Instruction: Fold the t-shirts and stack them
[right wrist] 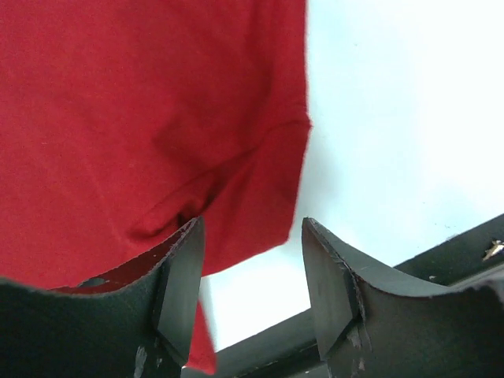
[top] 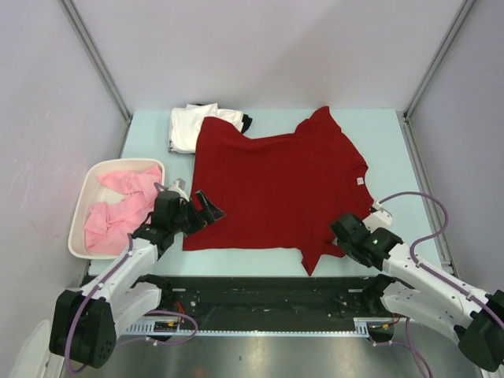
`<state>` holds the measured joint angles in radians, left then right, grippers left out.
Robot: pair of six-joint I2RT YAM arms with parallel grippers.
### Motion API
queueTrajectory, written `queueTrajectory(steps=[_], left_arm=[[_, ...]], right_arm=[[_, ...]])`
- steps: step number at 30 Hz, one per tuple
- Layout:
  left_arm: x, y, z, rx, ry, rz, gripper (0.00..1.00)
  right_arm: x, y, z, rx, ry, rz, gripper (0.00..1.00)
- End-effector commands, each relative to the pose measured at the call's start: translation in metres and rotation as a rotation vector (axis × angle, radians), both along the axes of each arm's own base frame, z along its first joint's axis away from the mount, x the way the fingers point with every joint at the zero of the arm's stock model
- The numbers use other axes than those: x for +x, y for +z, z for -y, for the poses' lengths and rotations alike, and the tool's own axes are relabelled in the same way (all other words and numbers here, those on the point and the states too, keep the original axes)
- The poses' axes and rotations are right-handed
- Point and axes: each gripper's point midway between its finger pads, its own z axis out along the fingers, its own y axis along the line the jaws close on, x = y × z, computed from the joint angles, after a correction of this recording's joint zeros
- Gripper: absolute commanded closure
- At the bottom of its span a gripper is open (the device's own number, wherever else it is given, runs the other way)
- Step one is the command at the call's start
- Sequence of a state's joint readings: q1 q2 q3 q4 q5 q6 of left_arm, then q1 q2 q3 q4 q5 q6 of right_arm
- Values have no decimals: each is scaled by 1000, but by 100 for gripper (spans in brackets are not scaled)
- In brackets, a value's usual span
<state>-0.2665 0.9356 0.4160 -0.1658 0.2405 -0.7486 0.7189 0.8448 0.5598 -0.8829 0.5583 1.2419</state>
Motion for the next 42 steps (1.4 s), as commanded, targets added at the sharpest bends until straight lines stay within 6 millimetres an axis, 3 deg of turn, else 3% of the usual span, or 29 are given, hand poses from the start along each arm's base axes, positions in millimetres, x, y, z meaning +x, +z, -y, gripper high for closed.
queueTrajectory(steps=[1,8,11,12,14,21,24,25,26,27,30,35,42], left_arm=[[6,14,5,-6,-32,58,1],[6,13,5,-2,-35,54,1],[6,11,4,5,-32,51,1],[6,11,4,4,-34,50,1],[6,9,4,8,-33,47,1],[6,10,3,11,-30,48,1],[7,11,3,11,-30,51,1],[7,11,3,13,-31,54,1],[6,10,3,14,-32,48,1],[5,10,2,15,-33,49,1],[6,11,3,10,-32,53,1],[6,10,4,5,-35,48,1],[4,10,3,13,-35,47,1]], right_arm=[[-10,-16,8,9,-54,-15,44],[-11,-34,7,2,-58,-31,51],[-6,-39,7,-7,-63,-21,74],[0,-37,6,-13,-65,1,86],[9,-29,3,-12,-54,31,100],[48,29,-2,-14,-36,161,100],[53,35,-1,-5,-33,158,100],[53,36,-2,-8,-11,147,99],[50,35,-4,1,-1,133,88],[43,30,-1,-7,-1,102,66],[27,21,1,-25,1,61,46],[0,-12,-2,6,4,1,39],[-11,-38,-1,18,-5,-37,42]])
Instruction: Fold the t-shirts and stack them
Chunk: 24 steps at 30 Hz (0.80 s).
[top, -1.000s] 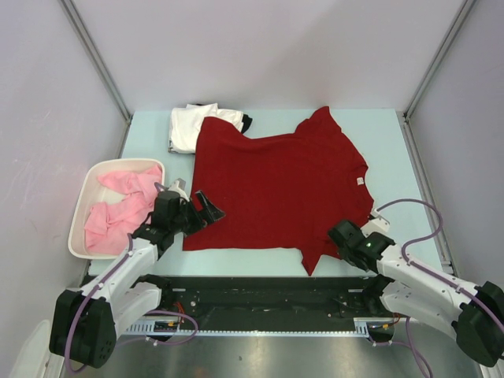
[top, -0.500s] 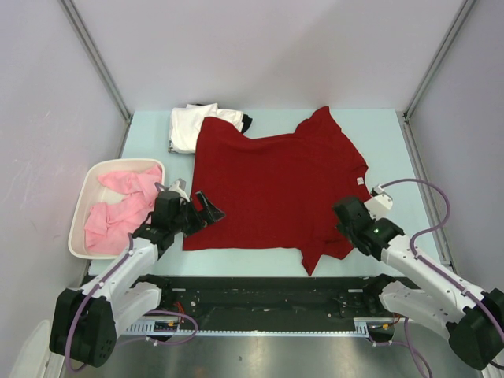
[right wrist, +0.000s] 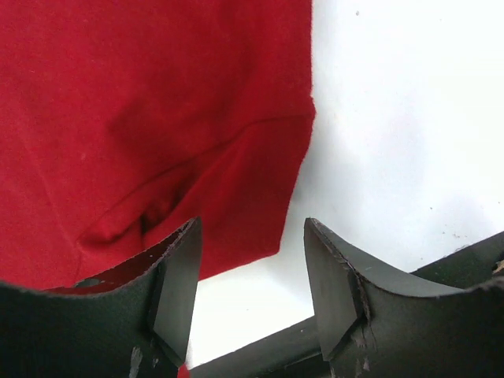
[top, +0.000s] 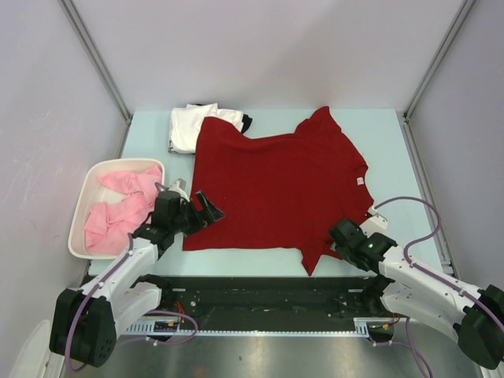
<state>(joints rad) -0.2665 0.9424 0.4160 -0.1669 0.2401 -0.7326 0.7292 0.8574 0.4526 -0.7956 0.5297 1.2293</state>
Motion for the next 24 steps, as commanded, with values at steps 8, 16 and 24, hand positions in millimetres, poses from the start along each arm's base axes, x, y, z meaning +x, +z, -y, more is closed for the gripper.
queueTrajectory(steps=[8,16,24], left_arm=[[4,12,3,4,-25,46,1],[4,10,2,12,-25,43,1],[5,10,2,13,-23,40,1]], right_arm=[[5,-12,2,-4,-45,24,49],[11,-15,-5,9,-38,19,100],[41,46,-7,4,-22,163,100]])
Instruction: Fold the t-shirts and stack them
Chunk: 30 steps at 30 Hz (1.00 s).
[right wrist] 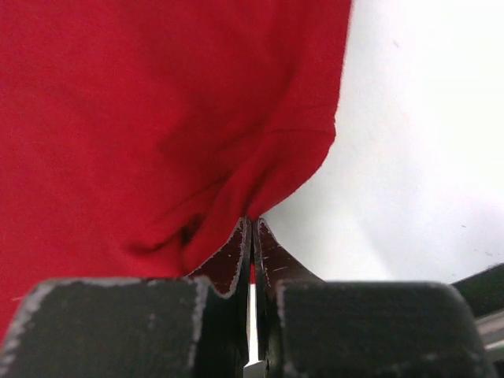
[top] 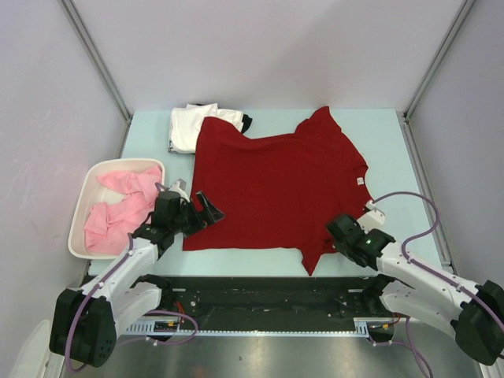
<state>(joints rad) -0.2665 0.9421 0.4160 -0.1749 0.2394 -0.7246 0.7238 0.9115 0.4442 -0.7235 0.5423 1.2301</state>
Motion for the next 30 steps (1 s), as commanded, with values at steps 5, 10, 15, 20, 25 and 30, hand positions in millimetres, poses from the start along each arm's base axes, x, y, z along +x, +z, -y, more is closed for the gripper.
queueTrajectory(steps=[5,10,15,20,25,30], left_arm=[[7,12,3,4,-20,46,1],[6,12,2,5,-22,50,1],[6,10,3,3,-25,45,1],[5,12,4,-4,-30,51,1],[5,15,5,-7,-33,58,1],[7,16,5,-10,-31,56,1]], right_arm=[[64,81,2,2,-16,207,100],[87,62,-12,9,27,157,46],[82,59,-10,-34,21,136,0],[52,85,4,-50,8,190,0],[20,61,-3,-29,64,62,0],[5,38,-5,-59,91,-17,5]])
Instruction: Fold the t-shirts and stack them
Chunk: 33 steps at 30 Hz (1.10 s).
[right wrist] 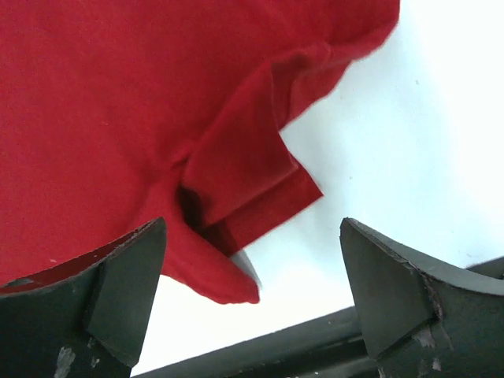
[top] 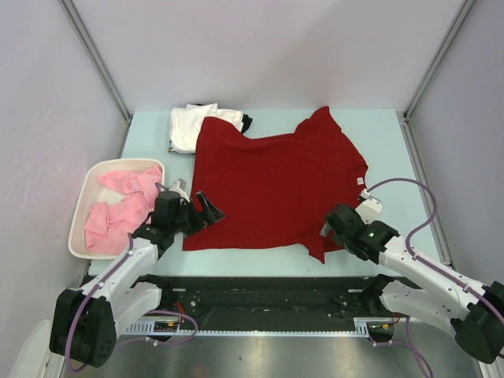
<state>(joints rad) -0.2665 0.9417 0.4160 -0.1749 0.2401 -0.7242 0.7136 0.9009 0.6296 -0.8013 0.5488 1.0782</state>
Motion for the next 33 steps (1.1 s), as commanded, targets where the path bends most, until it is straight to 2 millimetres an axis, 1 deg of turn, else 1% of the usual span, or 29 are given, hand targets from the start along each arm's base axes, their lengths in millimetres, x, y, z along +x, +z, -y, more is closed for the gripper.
queueTrajectory(steps=[1,4,5,7,8,9,14,18,20,24,28,30,33], left_arm=[[7,15,5,-11,-29,54,1],[6,12,5,-8,-30,40,1],[5,12,6,-9,-32,37,2],[5,12,6,-10,-34,38,1],[4,12,6,-10,-34,37,1],[4,12,6,-12,-35,39,2],[4,12,8,-19,-44,37,2],[4,13,9,-26,-49,38,2],[4,14,11,-33,-52,40,2],[4,14,12,-38,-61,36,1],[2,13,13,-41,-65,32,2],[1,11,13,-42,-68,25,2],[1,10,13,-41,-71,20,2]], right_arm=[[-17,-22,7,-50,-12,-94,7],[-18,-32,7,-71,-9,-125,14],[-20,-37,8,-81,-15,-136,20],[-23,-45,10,-97,-21,-162,22],[-22,-49,10,-92,-29,-161,27],[-23,-52,10,-101,-30,-174,30],[-19,-58,11,-125,-39,-177,38],[-17,-63,17,-146,-59,-190,37],[-14,-63,16,-141,-59,-189,38],[-10,-68,22,-159,-77,-201,41],[-5,-73,21,-167,-72,-206,42],[-4,-78,22,-179,-70,-224,43],[-3,-85,20,-184,-65,-242,51]])
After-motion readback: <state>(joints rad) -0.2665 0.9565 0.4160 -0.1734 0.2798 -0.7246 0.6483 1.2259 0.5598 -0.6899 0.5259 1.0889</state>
